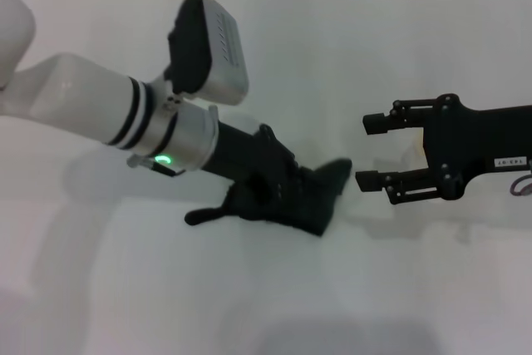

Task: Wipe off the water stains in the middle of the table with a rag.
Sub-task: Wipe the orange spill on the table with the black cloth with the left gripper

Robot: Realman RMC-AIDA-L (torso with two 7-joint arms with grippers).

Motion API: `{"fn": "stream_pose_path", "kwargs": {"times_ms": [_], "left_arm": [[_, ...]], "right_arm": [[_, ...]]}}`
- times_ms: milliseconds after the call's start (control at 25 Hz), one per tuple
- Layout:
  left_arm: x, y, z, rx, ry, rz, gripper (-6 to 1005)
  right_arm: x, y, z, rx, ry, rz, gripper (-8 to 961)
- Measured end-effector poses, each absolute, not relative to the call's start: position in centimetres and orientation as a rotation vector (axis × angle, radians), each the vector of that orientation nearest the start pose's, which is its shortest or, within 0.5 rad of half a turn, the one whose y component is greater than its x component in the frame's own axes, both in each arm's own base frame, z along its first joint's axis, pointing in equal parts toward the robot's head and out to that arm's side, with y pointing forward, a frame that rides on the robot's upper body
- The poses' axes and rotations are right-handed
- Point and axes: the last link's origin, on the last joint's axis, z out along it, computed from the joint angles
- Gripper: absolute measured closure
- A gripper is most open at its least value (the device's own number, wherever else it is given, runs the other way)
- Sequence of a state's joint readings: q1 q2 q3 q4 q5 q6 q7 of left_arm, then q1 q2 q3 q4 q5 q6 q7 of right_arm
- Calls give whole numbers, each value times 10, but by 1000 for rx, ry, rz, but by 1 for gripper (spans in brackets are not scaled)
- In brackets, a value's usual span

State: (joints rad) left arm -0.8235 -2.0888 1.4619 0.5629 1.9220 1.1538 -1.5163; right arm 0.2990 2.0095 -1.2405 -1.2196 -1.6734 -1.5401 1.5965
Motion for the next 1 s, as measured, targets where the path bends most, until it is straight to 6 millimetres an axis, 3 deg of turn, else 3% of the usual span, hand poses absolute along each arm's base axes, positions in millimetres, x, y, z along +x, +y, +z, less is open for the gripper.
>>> {"fn": "stream_pose_path", "kwargs": {"times_ms": [400, 1000], "left_arm": [[-170, 348, -117, -3169, -95, -16, 929], [-196, 388, -79, -2961, -171, 45, 929]], "right_arm": [[199, 305, 29, -2883, 250, 611, 197], [199, 305, 30, -2880, 254, 611, 195]]}}
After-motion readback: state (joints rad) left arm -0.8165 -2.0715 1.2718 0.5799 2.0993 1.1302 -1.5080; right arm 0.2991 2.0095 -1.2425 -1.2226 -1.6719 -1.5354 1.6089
